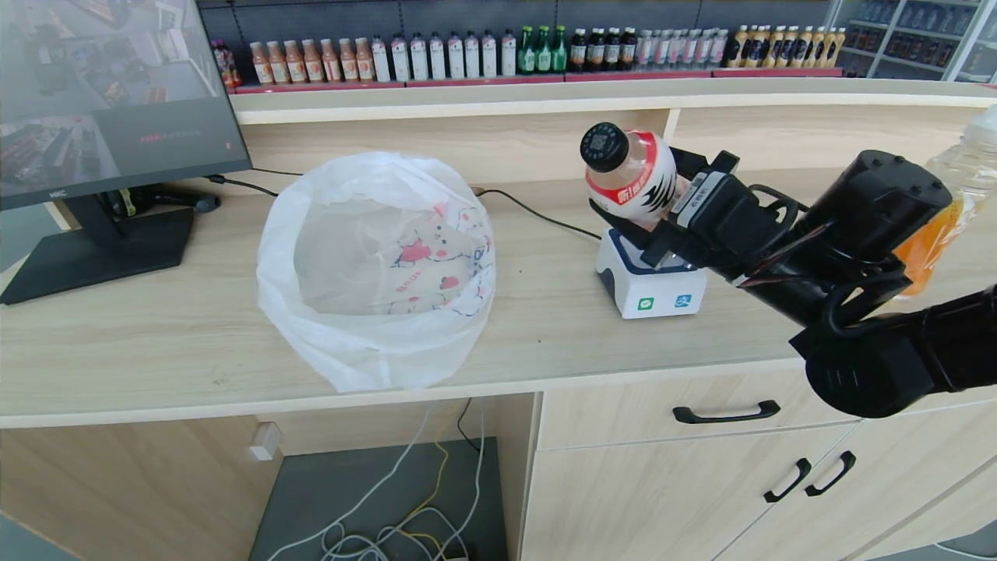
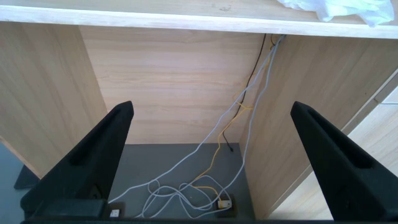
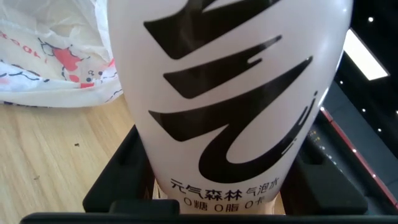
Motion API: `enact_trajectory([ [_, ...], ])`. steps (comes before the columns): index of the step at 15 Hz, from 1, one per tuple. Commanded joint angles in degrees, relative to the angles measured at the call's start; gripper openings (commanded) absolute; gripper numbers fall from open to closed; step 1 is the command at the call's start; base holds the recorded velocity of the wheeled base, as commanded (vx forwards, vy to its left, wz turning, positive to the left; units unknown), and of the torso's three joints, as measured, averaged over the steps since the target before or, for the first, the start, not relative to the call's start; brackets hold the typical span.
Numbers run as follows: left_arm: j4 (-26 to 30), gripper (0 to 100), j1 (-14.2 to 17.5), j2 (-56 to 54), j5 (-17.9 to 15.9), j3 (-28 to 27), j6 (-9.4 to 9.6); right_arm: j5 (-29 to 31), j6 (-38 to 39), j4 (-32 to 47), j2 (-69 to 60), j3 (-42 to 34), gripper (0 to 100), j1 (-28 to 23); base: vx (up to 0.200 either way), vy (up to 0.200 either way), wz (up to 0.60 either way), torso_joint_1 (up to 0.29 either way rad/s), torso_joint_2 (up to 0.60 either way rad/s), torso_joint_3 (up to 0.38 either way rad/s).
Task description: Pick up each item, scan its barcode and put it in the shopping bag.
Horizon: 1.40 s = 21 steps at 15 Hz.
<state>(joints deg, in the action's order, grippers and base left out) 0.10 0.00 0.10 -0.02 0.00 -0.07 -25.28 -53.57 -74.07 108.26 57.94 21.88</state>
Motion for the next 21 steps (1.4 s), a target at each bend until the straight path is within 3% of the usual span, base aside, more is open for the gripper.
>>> enact_trajectory([
  [1, -0.01, 100, 0.00, -0.01, 0.02, 0.00, -0.01, -0.47, -0.05, -0.20, 0.81, 0.15, 0, -0.70, 0.000, 0.000, 0.00, 0.000, 0.00, 0.000],
  [8, -0.01, 100, 0.00, -0.01, 0.02, 0.00, -0.01, -8.55, -1.37, -0.20, 2.48, 0.07, 0, -4.22, 0.000, 0.000, 0.00, 0.000, 0.00, 0.000],
  [21, -0.01, 100, 0.00, -0.01, 0.02, 0.00, -0.01, -10.49, -2.25, -0.46, 3.27, -0.11, 0, -5.62, 0.000, 0.000, 0.00, 0.000, 0.00, 0.000],
])
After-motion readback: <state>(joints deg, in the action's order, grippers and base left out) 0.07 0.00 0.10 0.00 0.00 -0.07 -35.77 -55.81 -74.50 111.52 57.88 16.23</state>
